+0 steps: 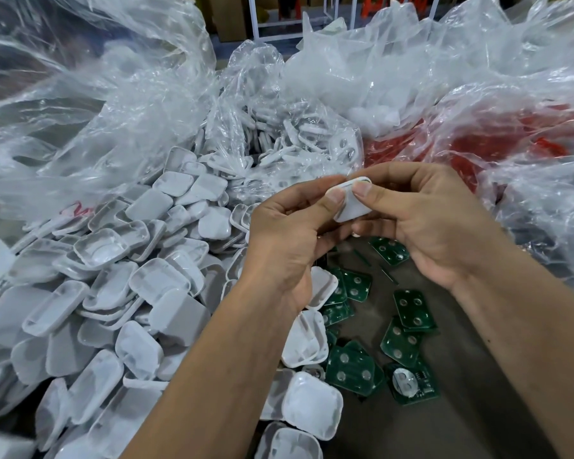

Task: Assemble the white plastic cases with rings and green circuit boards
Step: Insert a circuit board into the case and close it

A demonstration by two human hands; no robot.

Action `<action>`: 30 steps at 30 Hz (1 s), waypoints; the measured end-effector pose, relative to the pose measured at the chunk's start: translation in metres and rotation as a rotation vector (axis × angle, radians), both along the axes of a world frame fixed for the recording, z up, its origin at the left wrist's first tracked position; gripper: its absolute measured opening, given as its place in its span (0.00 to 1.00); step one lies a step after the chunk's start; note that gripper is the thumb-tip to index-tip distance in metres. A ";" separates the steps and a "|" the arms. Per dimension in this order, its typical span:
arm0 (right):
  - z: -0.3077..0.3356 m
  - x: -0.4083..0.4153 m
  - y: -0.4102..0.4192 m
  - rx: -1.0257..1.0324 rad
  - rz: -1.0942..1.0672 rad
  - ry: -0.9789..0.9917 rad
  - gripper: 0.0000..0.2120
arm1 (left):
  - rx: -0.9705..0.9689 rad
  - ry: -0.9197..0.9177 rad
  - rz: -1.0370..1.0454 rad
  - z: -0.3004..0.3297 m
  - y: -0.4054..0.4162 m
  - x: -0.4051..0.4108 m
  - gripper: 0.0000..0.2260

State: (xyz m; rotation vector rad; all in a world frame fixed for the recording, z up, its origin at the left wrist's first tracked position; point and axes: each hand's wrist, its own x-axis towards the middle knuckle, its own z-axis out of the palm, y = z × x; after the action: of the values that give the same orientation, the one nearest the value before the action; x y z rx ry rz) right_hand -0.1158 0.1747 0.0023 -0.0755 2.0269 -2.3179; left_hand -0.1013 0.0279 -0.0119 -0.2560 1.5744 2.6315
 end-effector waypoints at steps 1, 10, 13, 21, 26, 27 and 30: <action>0.000 0.000 0.000 0.003 -0.008 0.003 0.04 | -0.001 -0.004 0.003 0.000 0.000 0.000 0.04; -0.001 -0.001 -0.001 -0.027 -0.038 0.042 0.05 | -0.079 0.056 -0.005 -0.001 0.002 0.002 0.10; -0.002 -0.002 0.001 -0.023 -0.067 0.041 0.06 | -0.168 0.130 -0.024 -0.001 0.003 0.003 0.16; -0.002 -0.005 0.007 -0.009 0.014 0.022 0.10 | -0.352 0.208 -0.045 -0.001 -0.003 0.003 0.11; -0.006 -0.006 0.006 0.024 -0.009 0.044 0.02 | -0.311 0.091 -0.085 -0.001 -0.004 0.001 0.13; -0.006 -0.006 0.006 0.028 -0.018 0.043 0.03 | -0.300 0.068 -0.097 0.000 -0.005 0.000 0.13; -0.009 -0.006 0.006 0.034 -0.029 0.040 0.02 | -0.298 0.052 -0.121 0.000 -0.007 -0.001 0.14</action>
State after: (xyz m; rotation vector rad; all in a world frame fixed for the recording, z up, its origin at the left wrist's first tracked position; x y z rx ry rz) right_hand -0.1223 0.1803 -0.0062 -0.0918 2.0991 -2.3163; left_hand -0.1025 0.0206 -0.0118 -0.1022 1.9319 2.3274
